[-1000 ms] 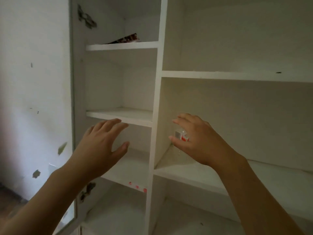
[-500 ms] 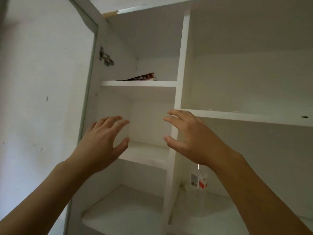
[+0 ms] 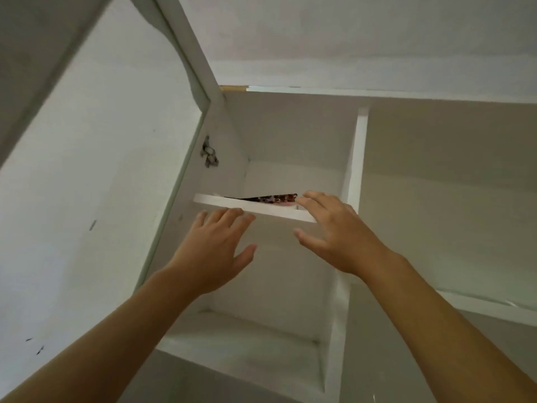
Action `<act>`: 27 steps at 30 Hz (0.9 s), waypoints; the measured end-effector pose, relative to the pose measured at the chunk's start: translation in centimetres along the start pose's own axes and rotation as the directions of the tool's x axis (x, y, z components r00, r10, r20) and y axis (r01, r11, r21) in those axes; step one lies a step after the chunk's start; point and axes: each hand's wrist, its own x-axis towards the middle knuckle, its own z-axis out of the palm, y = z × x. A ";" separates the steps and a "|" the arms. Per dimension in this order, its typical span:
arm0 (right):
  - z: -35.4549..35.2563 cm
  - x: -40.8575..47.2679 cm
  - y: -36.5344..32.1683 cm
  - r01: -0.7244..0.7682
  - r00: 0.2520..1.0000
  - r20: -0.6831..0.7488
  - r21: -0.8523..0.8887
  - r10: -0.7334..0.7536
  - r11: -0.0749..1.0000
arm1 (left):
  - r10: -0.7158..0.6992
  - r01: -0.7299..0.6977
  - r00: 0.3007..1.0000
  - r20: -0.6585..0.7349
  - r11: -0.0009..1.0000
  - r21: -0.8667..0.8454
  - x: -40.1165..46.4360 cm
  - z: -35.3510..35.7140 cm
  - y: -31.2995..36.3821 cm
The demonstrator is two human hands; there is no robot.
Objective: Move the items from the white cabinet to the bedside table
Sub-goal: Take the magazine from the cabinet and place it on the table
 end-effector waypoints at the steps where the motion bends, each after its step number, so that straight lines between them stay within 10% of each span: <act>1: 0.3 0.9 0.2 -0.003 1.000 0.013 -0.011 0.003 1.000 | 0.011 -0.011 1.000 -0.013 1.000 -0.013 0.9 0.2 -0.3; 15: 3.8 9.5 2.8 -0.151 0.976 0.168 0.046 0.142 0.987 | 0.035 -0.029 0.998 0.044 0.991 -0.129 11.1 4.8 -5.7; 27: 4.8 10.2 2.9 -0.147 0.963 0.233 0.035 0.135 0.989 | 0.009 -0.035 0.984 -0.181 0.990 -0.139 10.5 7.5 -6.0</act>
